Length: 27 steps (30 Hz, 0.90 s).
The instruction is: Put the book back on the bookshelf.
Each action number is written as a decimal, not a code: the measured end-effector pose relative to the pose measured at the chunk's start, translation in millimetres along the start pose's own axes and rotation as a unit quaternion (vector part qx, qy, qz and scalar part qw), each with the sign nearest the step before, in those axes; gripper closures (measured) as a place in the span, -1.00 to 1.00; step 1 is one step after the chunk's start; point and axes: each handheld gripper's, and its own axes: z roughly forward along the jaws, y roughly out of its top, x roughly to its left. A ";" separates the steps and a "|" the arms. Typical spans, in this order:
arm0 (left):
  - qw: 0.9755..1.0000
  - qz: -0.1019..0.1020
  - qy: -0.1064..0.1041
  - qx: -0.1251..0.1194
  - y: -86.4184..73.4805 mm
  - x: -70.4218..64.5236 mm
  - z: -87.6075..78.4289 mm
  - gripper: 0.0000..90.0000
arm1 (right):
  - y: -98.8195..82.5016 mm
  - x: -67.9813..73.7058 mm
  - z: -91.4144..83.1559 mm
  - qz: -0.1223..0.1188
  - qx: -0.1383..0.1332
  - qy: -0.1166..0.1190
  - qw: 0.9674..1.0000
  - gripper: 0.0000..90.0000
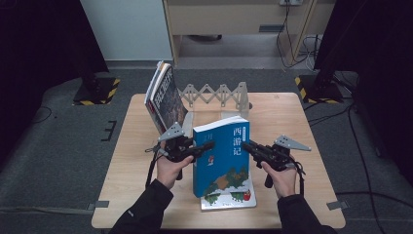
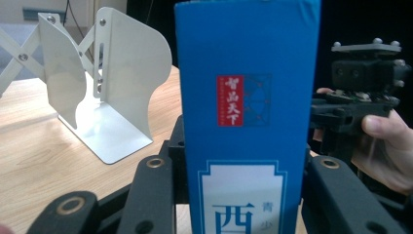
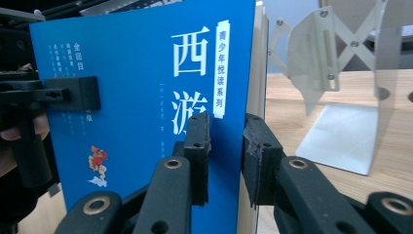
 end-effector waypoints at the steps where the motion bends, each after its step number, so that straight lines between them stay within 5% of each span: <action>1: 1.000 0.002 -0.004 -0.003 -1.1 -2.4 -1.3 0.31 | -0.5 0.3 -0.8 -0.003 0.001 0.002 1.000 0.62; 7: 1.000 0.020 0.014 0.006 -1.0 -9.3 7.5 0.14 | -6.5 -2.5 -6.5 0.004 0.000 0.000 1.000 0.60; 11: 1.000 0.002 0.016 0.006 -1.4 -2.6 15.1 0.11 | -7.8 -4.7 -6.7 0.007 0.003 -0.004 1.000 0.61; 19: 1.000 0.007 0.008 0.023 6.2 -3.5 11.6 0.34 | -6.1 -5.0 -6.2 0.008 -0.002 -0.002 1.000 0.66; 27: 1.000 0.020 0.004 0.001 9.7 -1.0 6.8 0.35 | 1.5 -2.3 -2.1 -0.007 -0.017 0.000 1.000 0.69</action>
